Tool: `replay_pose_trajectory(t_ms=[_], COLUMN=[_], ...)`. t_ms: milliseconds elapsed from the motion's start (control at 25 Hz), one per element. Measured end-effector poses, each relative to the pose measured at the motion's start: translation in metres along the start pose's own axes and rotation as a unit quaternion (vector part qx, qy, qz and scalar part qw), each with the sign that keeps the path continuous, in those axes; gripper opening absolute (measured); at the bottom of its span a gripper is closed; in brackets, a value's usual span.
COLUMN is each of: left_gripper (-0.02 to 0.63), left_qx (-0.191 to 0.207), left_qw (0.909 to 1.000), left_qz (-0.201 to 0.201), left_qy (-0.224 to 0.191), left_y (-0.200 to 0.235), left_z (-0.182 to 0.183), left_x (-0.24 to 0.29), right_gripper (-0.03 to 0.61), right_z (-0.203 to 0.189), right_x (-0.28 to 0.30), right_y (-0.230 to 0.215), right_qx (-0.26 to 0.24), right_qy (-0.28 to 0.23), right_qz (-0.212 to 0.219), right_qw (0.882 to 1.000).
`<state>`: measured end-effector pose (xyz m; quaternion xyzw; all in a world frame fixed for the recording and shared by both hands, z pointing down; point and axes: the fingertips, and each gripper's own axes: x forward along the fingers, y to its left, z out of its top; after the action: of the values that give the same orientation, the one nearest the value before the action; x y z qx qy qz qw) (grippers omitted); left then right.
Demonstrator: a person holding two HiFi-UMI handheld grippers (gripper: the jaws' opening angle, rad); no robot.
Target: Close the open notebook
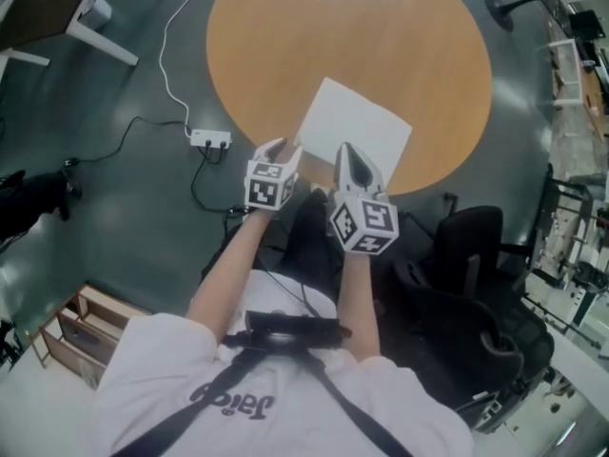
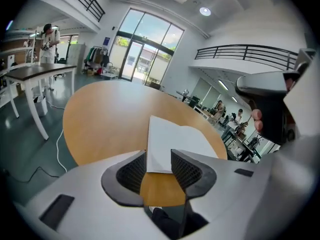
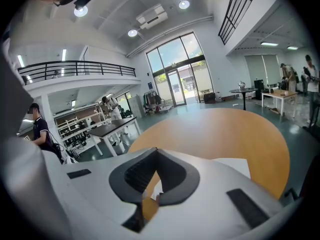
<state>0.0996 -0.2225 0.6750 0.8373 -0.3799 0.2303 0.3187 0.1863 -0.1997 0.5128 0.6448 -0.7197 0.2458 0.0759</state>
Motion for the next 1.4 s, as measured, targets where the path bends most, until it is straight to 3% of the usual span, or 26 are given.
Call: replay_pose_trajectory(t_ms=[160, 400, 680, 1040, 1400], left_gripper=[0.207, 0.207, 0.207, 0.139, 0.082], left_qx=[-0.009, -0.029, -0.01, 0.033, -0.005], left_qw=[0.9997, 0.9981, 0.9956, 0.9869, 0.9881], left_qz=[0.006, 0.038, 0.073, 0.134, 0.131], left_qy=[0.021, 0.039, 0.058, 0.084, 0.08], left_y=[-0.003, -0.001, 0.004, 0.014, 0.018], left_z=[-0.013, -0.027, -0.036, -0.035, -0.034], left_x=[0.014, 0.031, 0.034, 0.036, 0.038], right_gripper=[0.02, 0.02, 0.02, 0.021, 0.021], right_z=[-0.004, -0.022, -0.038, -0.035, -0.029], right_x=[0.003, 0.002, 0.0, 0.0, 0.0], right_y=[-0.01, -0.016, -0.037, -0.049, -0.058], right_qx=[0.001, 0.009, 0.039, 0.064, 0.066], right_qy=[0.018, 0.045, 0.065, 0.056, 0.05], right_qz=[0.0, 0.005, -0.005, -0.018, -0.02], right_qw=[1.0, 0.999, 0.997, 0.996, 0.996])
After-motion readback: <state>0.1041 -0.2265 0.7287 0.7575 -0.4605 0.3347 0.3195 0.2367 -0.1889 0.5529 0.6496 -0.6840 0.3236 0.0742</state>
